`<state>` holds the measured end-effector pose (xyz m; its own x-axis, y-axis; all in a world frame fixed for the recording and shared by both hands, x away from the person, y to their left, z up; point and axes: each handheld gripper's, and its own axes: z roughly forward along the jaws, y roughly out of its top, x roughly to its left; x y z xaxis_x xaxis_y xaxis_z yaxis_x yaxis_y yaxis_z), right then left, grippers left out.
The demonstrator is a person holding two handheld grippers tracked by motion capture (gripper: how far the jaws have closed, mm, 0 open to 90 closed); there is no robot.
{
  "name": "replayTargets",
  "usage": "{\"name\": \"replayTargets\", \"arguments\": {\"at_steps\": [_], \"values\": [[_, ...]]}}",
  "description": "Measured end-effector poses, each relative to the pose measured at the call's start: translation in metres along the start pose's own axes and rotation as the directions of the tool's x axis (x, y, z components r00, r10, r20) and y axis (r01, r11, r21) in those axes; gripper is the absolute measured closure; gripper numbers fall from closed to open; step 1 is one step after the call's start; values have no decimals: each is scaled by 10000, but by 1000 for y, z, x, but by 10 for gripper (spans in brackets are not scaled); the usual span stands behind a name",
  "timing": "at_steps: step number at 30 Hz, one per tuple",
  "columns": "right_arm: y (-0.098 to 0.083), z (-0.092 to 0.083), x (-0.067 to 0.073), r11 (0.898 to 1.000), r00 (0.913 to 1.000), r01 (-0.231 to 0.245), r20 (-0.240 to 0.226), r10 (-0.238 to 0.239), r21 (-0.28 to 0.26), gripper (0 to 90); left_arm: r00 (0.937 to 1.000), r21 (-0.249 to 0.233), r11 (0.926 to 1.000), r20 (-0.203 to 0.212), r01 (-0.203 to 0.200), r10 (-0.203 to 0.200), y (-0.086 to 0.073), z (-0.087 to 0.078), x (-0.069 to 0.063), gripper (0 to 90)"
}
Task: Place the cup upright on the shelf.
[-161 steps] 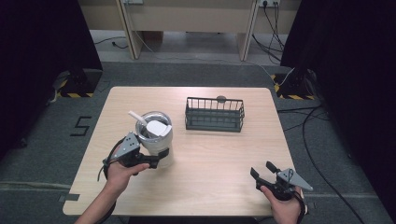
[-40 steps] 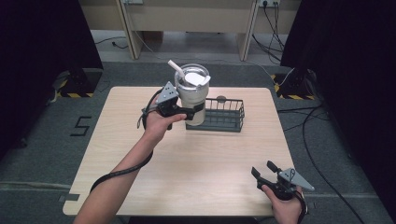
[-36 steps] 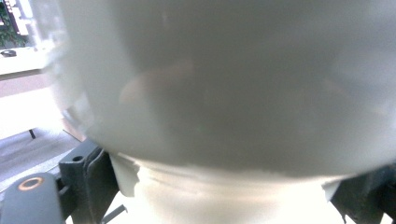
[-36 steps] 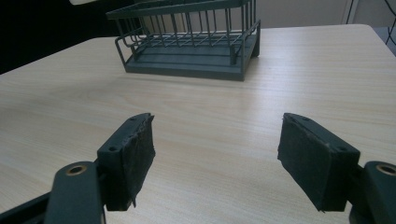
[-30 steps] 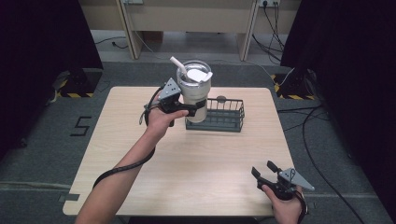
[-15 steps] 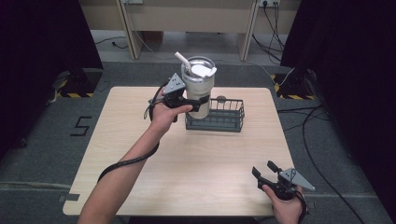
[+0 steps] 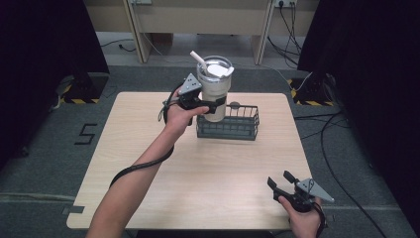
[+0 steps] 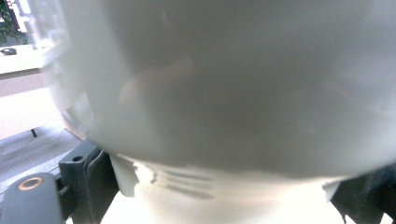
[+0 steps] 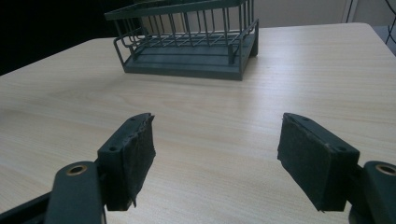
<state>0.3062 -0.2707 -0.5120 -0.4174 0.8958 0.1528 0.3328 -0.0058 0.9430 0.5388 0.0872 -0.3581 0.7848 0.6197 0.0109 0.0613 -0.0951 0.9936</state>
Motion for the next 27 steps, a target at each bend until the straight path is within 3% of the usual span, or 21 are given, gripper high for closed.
{"name": "replayTargets", "arguments": {"at_steps": [14, 15, 16, 17, 27], "values": [[-1, 0, -1, 10000, 10000, -11, -7, 11, -6, 275, 9999, 254, 9996, -149, 78, -74, 0, 20, 8, 104], [-1, 0, -1, 10000, 10000, -12, -14, 12, -6, 275, 9997, 280, 9996, -237, 28, -21, 0, 21, 8, 104], [-1, 1, -1, 10000, 10000, -2, -20, 2, 3, 275, 9989, 179, 9991, -264, -384, 389, 0, 23, 11, 104], [-1, 0, -1, 10000, 10000, -9, -22, 9, 6, 275, 9998, 307, 9995, -184, 92, -86, -1, 24, 8, 104], [-1, 0, -2, 10000, 10000, 4, -19, -4, -17, 275, 9997, 405, 9990, -153, 202, -196, -4, 36, 10, 104]]}}
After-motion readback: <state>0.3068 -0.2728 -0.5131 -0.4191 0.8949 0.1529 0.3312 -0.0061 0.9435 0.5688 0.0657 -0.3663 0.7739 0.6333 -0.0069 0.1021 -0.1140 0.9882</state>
